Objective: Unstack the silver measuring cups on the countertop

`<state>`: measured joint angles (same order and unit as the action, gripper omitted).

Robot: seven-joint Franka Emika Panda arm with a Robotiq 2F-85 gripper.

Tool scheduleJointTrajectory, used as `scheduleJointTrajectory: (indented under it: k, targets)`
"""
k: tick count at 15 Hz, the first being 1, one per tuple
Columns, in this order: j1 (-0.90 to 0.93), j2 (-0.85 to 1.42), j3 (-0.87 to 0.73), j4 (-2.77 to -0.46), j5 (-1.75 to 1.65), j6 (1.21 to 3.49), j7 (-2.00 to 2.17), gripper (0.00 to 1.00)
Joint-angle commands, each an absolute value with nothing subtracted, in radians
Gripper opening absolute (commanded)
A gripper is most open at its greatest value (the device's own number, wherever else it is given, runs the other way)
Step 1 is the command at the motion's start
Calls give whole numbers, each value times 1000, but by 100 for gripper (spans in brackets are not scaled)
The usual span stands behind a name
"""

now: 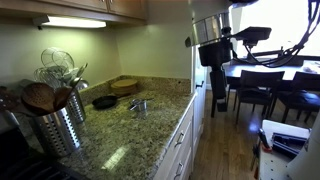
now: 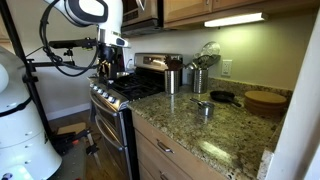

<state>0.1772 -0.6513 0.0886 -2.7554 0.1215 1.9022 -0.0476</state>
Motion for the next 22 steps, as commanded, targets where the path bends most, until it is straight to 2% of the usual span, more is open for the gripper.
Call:
scheduleJointTrajectory:
  k: [1,9,22]
  targets:
    - [174,-652,91,-2753,123,1899,-49,100]
    - [97,-532,58,-2700,-7,2015,-84,100]
    - [0,-263,0,-2489,-275,2281,-220,100]
